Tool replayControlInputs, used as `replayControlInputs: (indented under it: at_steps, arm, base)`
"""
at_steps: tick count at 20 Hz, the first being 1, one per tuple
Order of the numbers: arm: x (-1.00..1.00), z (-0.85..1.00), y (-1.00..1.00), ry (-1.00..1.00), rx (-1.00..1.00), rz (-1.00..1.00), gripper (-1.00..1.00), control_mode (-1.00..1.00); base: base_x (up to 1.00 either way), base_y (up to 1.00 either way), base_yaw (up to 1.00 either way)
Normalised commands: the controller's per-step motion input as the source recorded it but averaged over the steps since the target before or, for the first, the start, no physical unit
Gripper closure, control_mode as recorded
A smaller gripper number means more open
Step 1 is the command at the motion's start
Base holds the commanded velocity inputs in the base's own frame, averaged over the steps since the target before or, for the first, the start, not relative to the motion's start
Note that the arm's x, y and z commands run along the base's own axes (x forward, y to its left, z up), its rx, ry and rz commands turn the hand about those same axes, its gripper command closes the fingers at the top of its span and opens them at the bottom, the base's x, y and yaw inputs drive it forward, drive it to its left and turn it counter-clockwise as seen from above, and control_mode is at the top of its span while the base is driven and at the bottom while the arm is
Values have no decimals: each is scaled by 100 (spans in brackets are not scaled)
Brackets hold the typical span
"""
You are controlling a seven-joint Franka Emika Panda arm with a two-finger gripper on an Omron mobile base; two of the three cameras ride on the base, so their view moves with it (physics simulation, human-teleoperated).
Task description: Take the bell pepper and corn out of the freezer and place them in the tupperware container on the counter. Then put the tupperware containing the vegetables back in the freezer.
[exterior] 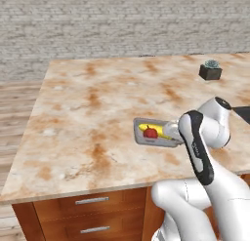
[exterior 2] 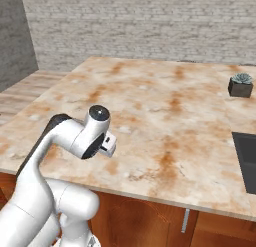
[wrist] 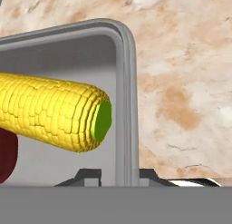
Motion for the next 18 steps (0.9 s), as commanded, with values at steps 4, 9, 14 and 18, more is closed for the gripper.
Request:
replayControlInputs:
  at_steps: [4,9,14,18]
  arm:
    - [-67,100,4,16,0,-19,100,-100]
    - [-54,100,0,15,0,-2,100,-100]
    - [-54,92,0,14,-4,0,100,-100]
    - [-81,13,0,19,-12,0,100,-100]
  base:
    - [0,0,0]
    - [0,0,0]
    - [0,0,0]
    - [0,0,0]
